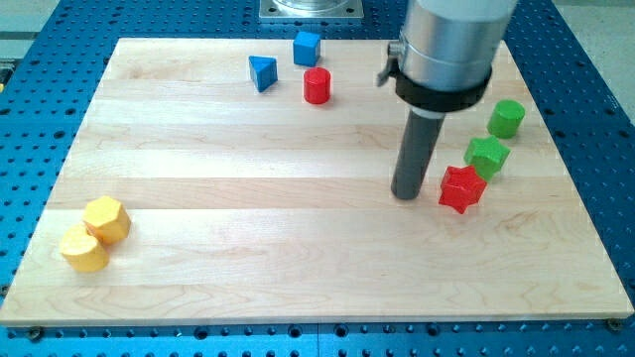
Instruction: Move the green star below the green circle
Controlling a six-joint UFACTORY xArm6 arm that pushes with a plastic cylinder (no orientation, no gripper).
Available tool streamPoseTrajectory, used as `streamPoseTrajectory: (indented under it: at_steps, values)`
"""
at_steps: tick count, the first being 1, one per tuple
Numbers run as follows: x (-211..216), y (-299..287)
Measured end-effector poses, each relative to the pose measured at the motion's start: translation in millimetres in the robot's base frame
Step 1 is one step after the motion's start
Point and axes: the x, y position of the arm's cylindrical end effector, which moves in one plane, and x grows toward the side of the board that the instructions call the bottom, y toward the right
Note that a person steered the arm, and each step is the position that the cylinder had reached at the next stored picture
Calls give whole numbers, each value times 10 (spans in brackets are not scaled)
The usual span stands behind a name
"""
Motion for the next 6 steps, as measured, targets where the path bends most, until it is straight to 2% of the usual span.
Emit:
streamPoseTrajectory:
  at_steps: [1, 2, 3, 4, 6]
  values:
    - [-34, 534]
    - [339, 947]
    - [85, 633]
    - [-337, 671]
    - [-390, 744]
